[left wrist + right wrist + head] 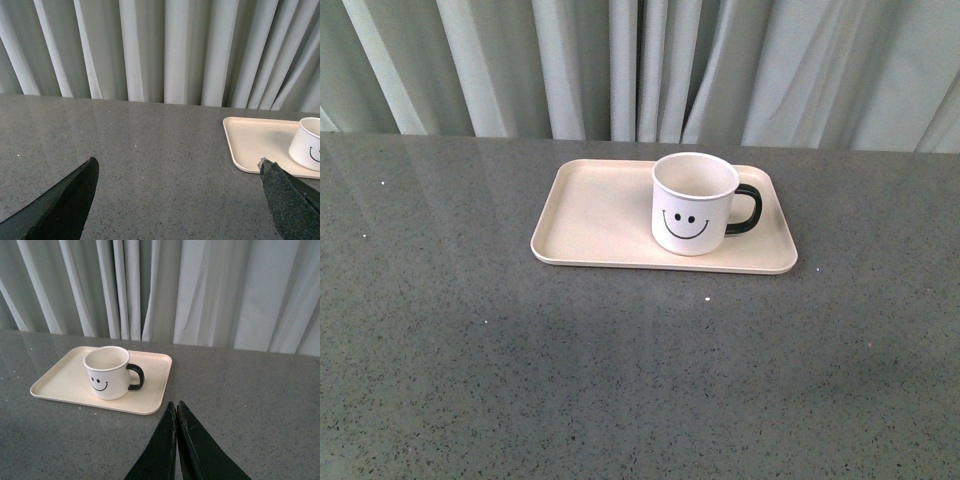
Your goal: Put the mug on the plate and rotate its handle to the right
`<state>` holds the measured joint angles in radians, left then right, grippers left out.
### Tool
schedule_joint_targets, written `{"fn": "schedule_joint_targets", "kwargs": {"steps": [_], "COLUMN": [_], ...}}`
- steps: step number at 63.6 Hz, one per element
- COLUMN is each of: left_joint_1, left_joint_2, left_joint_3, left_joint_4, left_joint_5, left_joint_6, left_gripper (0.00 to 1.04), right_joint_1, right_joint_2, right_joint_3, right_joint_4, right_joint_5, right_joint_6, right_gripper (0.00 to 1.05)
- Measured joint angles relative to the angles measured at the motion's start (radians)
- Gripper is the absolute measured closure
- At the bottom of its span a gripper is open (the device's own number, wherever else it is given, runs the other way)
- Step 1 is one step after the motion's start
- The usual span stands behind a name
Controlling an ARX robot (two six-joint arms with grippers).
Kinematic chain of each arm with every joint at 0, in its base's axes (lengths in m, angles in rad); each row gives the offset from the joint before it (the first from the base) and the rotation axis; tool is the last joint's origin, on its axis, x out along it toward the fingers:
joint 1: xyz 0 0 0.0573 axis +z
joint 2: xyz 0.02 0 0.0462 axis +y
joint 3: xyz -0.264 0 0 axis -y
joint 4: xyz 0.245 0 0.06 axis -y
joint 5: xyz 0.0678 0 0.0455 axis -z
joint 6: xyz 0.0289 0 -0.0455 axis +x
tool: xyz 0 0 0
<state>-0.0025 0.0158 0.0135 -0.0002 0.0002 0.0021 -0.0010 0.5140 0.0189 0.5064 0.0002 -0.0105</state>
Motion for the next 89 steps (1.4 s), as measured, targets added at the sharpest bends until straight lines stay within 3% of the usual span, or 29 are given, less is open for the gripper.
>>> {"fn": "schedule_joint_targets", "kwargs": {"steps": [48, 54, 72, 89], "left_joint_1": [0.0, 0.0, 0.0, 0.0], "left_joint_2": [0.0, 0.0, 0.0, 0.0], "left_joint_3": [0.0, 0.0, 0.0, 0.0], "left_joint_4": [0.0, 0.0, 0.0, 0.0], "left_joint_5": [0.0, 0.0, 0.0, 0.0], "left_joint_6": [0.0, 0.0, 0.0, 0.0], "left_gripper": [0.09, 0.09, 0.09, 0.09], "right_joint_1": [0.0, 0.0, 0.0, 0.0], "right_joint_2": [-0.335, -0.455, -0.507, -0.509], "right_joint_3": [0.0, 0.0, 0.0, 0.0], "right_joint_4": [-0.326, -0.481, -0.504, -0.505], "right_joint_5": [0.0, 0.002, 0.0, 0.0], "right_joint_6": [0.0, 0.0, 0.0, 0.0], "right_gripper": [1.03, 1.03, 1.03, 0.61]}}
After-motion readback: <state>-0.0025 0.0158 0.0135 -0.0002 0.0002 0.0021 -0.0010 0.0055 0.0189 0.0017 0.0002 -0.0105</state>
